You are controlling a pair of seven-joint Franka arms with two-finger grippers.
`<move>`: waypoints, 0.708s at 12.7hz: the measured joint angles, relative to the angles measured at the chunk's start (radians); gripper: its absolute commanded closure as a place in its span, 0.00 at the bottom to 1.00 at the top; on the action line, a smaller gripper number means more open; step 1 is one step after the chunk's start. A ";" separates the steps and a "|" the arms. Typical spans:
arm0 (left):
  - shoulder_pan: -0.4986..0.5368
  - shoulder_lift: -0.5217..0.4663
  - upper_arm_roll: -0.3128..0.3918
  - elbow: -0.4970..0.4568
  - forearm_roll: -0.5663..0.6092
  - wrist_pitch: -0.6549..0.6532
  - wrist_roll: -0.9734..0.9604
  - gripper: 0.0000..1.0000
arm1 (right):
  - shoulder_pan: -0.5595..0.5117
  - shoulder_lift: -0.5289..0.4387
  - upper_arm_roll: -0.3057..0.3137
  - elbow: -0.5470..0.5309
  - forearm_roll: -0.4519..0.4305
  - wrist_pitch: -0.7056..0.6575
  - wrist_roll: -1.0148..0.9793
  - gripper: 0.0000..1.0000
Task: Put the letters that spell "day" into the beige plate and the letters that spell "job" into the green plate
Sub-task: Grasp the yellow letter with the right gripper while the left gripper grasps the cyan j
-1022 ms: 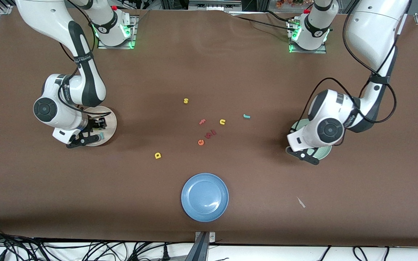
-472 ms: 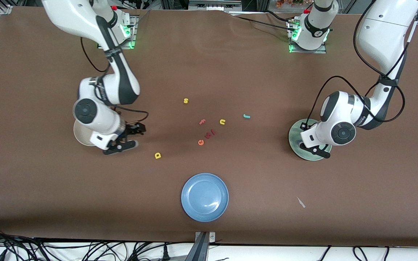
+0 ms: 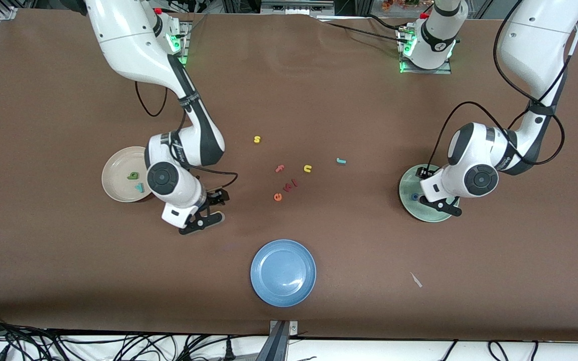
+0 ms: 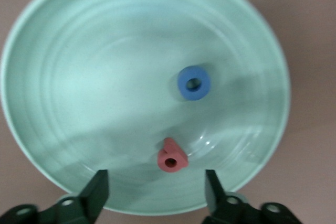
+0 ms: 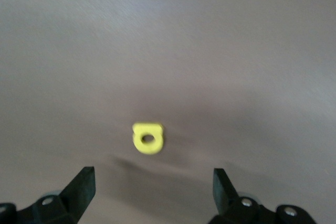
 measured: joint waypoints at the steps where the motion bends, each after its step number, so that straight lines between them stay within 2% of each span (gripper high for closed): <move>1: 0.000 -0.019 -0.018 0.001 -0.033 -0.013 -0.036 0.00 | 0.000 0.030 0.007 0.039 0.000 0.000 0.000 0.06; 3: -0.001 -0.055 -0.058 0.001 -0.114 -0.036 -0.141 0.00 | -0.001 0.066 0.010 0.083 0.000 0.000 -0.002 0.13; 6: -0.004 -0.073 -0.145 0.000 -0.132 -0.049 -0.427 0.00 | -0.006 0.081 0.010 0.095 0.000 0.000 -0.022 0.28; 9: -0.039 -0.072 -0.238 -0.004 -0.132 -0.049 -0.753 0.00 | -0.008 0.081 0.010 0.095 0.000 -0.001 -0.049 0.53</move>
